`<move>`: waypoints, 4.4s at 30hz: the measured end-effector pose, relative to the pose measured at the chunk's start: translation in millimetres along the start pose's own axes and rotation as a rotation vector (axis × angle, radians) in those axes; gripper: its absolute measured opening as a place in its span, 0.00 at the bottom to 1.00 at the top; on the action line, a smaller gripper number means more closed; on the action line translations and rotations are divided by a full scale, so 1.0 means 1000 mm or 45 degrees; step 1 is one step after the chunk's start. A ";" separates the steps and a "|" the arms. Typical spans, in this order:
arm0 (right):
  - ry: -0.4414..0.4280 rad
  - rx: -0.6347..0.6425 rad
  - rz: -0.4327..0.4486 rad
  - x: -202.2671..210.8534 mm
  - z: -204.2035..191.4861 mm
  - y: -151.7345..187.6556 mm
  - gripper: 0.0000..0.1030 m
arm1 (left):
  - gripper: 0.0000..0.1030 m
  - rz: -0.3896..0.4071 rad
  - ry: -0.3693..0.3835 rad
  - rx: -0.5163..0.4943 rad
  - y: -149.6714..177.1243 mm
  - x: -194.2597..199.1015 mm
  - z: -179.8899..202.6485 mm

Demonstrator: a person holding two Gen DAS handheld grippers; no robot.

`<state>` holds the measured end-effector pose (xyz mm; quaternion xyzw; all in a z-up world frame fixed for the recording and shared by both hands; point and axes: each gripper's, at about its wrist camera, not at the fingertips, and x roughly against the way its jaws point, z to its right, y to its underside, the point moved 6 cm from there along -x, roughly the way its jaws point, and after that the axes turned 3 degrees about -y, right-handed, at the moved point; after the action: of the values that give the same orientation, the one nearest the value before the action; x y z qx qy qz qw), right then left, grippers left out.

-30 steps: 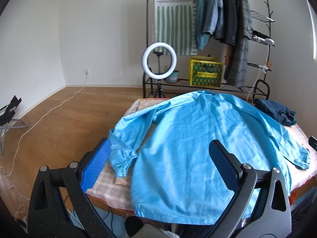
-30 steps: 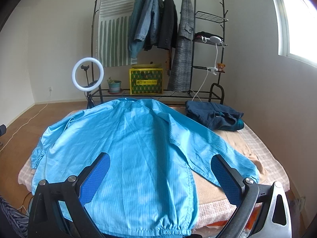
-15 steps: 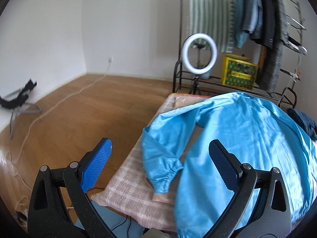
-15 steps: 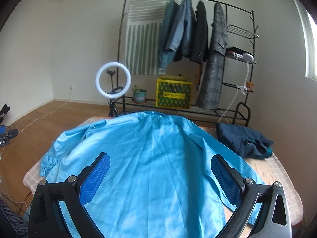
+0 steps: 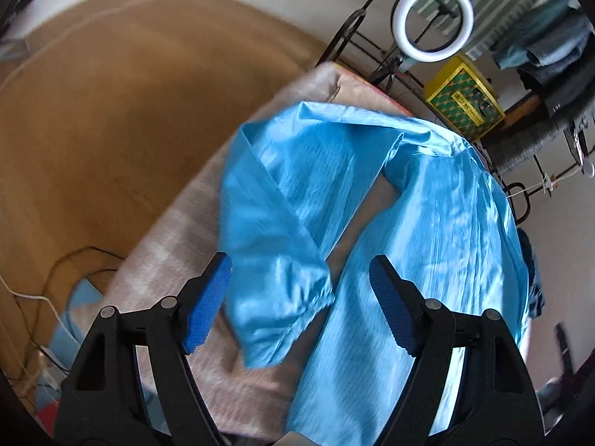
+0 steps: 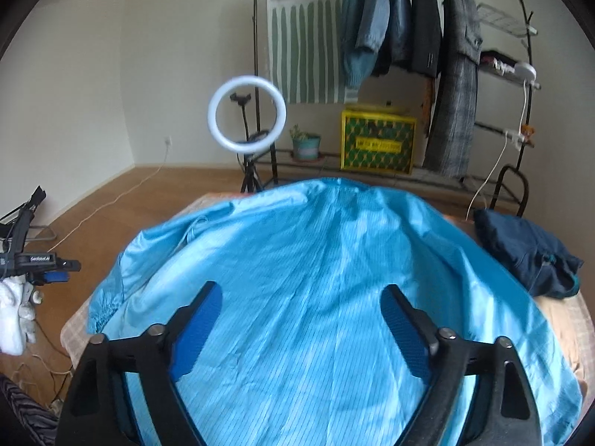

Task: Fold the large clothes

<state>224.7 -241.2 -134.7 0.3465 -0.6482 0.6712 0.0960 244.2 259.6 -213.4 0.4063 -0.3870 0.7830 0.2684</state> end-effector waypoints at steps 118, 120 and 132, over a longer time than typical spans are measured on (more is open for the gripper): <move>-0.843 -0.109 -0.701 -0.018 -0.174 0.158 0.00 | 0.00 -0.001 0.320 -0.385 0.181 0.140 0.036; -0.785 -0.068 -0.622 -0.009 -0.162 0.140 0.00 | 0.00 -0.070 0.290 -0.425 0.188 0.126 0.037; -0.650 -0.262 -0.674 -0.066 -0.131 0.136 0.46 | 0.00 -0.275 0.215 -0.311 0.214 0.068 0.014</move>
<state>149.8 -116.5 -272.5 0.6467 -0.6033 0.4466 0.1357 57.6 136.2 -233.6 0.3427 -0.4094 0.7282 0.4297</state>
